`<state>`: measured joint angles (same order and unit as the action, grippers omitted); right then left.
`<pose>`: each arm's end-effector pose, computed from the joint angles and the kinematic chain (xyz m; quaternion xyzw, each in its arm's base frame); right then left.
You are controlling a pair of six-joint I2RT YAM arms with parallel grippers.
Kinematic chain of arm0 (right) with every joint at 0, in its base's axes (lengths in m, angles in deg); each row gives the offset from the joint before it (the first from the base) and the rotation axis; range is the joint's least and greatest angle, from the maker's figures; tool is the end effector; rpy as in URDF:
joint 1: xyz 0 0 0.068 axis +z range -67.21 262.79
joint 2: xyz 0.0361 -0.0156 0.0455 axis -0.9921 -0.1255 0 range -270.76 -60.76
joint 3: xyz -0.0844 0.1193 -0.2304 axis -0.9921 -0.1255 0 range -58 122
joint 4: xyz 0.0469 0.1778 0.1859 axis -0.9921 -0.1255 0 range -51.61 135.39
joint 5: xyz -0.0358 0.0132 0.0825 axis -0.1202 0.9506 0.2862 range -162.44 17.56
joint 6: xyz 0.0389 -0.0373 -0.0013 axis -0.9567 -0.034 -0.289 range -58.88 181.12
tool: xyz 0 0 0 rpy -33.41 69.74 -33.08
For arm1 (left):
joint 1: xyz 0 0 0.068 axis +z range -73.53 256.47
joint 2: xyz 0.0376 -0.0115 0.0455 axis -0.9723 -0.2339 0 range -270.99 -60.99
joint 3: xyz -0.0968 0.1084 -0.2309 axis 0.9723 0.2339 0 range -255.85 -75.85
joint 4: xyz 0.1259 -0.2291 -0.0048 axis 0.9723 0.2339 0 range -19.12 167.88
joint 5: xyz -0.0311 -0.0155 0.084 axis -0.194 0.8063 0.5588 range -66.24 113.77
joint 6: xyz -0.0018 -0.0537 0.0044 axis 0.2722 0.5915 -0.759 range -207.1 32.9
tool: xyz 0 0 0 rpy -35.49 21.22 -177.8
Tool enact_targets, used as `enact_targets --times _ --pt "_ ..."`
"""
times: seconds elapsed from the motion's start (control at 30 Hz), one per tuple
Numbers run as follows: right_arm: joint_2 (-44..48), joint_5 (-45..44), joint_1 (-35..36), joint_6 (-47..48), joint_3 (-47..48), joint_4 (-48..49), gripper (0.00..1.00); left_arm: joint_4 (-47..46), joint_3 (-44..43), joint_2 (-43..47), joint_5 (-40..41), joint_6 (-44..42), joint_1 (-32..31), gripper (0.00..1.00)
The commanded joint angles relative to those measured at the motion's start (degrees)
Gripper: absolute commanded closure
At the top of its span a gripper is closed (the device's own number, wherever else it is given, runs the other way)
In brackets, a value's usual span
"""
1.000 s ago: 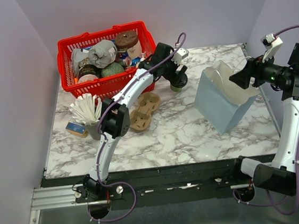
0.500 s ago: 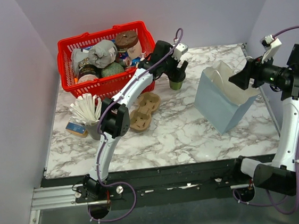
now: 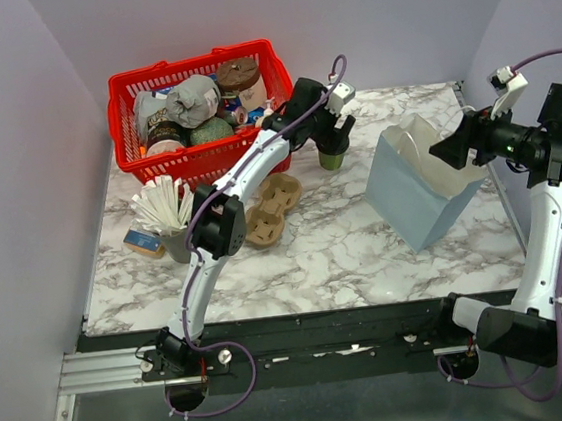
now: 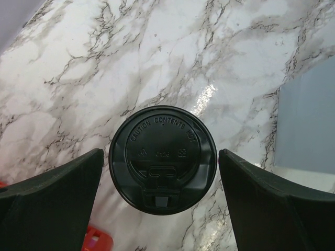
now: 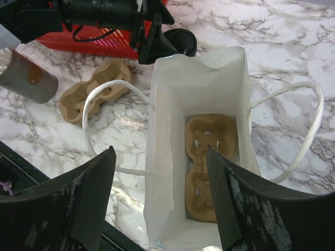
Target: Pack the takeout coffee
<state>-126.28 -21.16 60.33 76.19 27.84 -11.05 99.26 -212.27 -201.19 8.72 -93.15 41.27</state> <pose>0.1929 -0.0496 0.4384 -0.1439 0.8146 0.2338 0.5109 0.4548 -0.3320 0.2686 0.3649 0.7898 -0.2316 0.4352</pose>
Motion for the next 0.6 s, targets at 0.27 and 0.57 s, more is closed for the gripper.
enact_targets --times 0.27,0.57 --pt "-1.72 1.01 0.31 0.57 0.73 0.81 0.22 0.89 -1.22 -3.32 2.30 -1.52 1.27 0.01" --pt "-2.51 1.01 0.31 0.57 1.34 0.90 0.22 2.73 -0.87 -3.85 0.55 -1.25 1.19 0.08"
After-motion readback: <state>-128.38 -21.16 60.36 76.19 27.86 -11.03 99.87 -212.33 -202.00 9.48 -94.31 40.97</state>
